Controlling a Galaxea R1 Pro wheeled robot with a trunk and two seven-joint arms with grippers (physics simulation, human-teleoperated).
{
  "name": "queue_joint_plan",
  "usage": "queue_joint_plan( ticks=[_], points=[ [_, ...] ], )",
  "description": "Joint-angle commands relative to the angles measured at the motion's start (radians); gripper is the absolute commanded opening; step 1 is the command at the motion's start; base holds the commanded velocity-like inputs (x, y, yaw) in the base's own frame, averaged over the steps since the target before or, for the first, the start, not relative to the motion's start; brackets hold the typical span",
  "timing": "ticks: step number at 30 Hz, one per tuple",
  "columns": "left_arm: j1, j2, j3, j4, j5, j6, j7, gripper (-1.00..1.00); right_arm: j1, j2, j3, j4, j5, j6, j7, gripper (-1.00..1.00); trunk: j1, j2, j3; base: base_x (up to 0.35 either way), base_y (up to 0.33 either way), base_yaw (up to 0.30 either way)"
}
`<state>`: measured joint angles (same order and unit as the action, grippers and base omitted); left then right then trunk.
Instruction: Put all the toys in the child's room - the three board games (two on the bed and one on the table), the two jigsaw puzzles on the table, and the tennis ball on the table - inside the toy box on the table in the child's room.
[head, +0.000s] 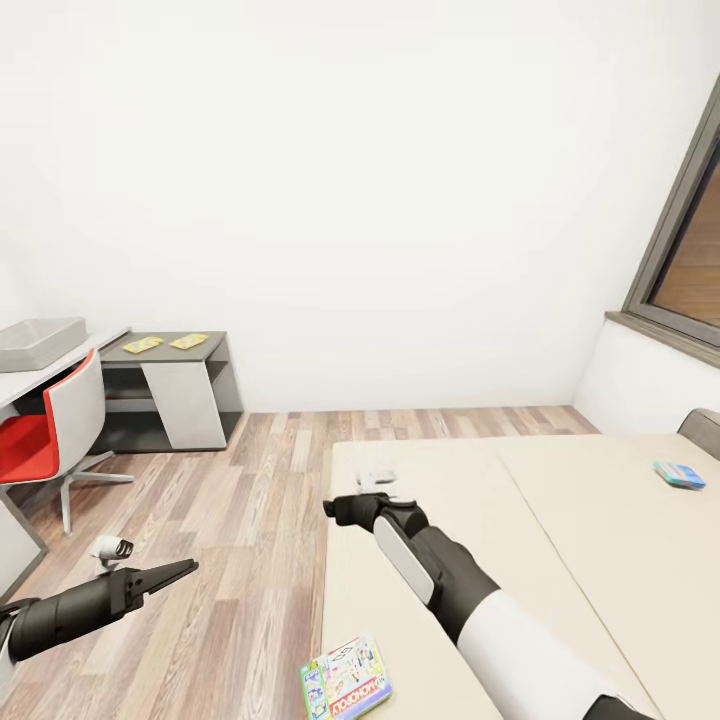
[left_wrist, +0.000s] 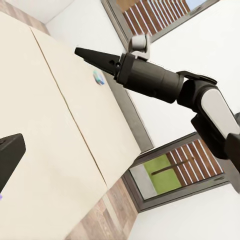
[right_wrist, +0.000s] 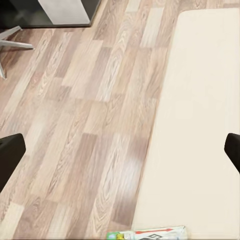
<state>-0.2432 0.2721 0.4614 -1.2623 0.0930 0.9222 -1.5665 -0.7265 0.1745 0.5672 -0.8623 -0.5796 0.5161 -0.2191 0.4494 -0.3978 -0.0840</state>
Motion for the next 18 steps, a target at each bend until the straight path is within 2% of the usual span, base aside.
queue_joint_plan(
  ticks=[1,18],
  points=[
    [-0.001,0.0,0.0,0.0,-0.001,0.011,-0.004,1.0,0.0,0.0,0.002,0.0,-0.011,0.001,-0.01,1.0,0.001,-0.002,-0.002,0.0,0.0,0.0],
    [-0.001,0.0,0.001,0.0,-0.001,0.011,-0.004,1.0,0.004,0.0,-0.001,0.002,-0.014,0.0,-0.013,1.0,0.001,-0.002,-0.002,0.0,0.0,0.0]
  ],
)
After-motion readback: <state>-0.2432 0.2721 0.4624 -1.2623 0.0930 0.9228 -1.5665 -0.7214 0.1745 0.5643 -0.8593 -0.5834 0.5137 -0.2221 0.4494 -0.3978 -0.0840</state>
